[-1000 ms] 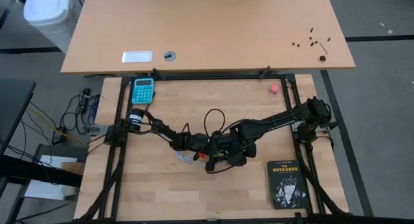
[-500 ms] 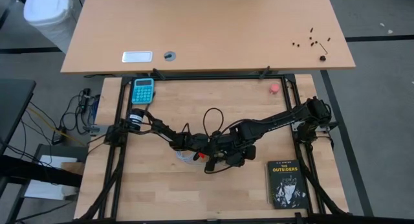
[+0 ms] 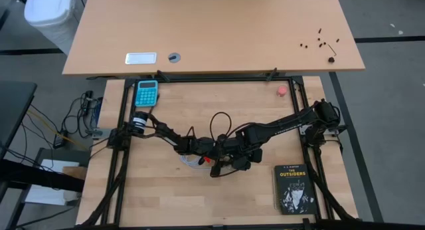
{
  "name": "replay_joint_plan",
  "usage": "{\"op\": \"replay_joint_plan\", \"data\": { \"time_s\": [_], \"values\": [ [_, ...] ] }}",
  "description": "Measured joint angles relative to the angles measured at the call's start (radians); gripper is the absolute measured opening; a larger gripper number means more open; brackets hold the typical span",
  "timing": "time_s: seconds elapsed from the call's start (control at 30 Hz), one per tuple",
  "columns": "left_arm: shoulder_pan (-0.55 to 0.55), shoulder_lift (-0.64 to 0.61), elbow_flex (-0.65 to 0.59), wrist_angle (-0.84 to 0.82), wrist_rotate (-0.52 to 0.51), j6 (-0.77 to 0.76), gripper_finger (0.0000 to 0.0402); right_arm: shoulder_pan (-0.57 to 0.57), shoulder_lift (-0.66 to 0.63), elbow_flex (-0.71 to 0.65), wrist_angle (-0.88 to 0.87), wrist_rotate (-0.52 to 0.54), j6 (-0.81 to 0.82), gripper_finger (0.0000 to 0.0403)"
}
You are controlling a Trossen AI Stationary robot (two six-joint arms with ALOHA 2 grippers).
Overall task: Screw lightbulb
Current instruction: Insert the lightbulb into the lamp
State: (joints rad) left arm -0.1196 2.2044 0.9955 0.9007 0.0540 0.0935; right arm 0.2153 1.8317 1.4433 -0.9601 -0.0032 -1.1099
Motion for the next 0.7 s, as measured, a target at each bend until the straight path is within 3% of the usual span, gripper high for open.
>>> {"op": "replay_joint_plan", "data": {
  "time_s": [0.5,0.7],
  "values": [
    [0.000,0.000,0.001,-0.001,0.000,0.000,0.0195,0.008,0.000,0.002,0.004,0.003,-0.009,0.0260],
    [0.000,0.000,0.001,-0.001,0.001,0.000,0.0195,0.010,0.000,0.003,0.002,0.003,-0.008,0.0266]
  ]
}}
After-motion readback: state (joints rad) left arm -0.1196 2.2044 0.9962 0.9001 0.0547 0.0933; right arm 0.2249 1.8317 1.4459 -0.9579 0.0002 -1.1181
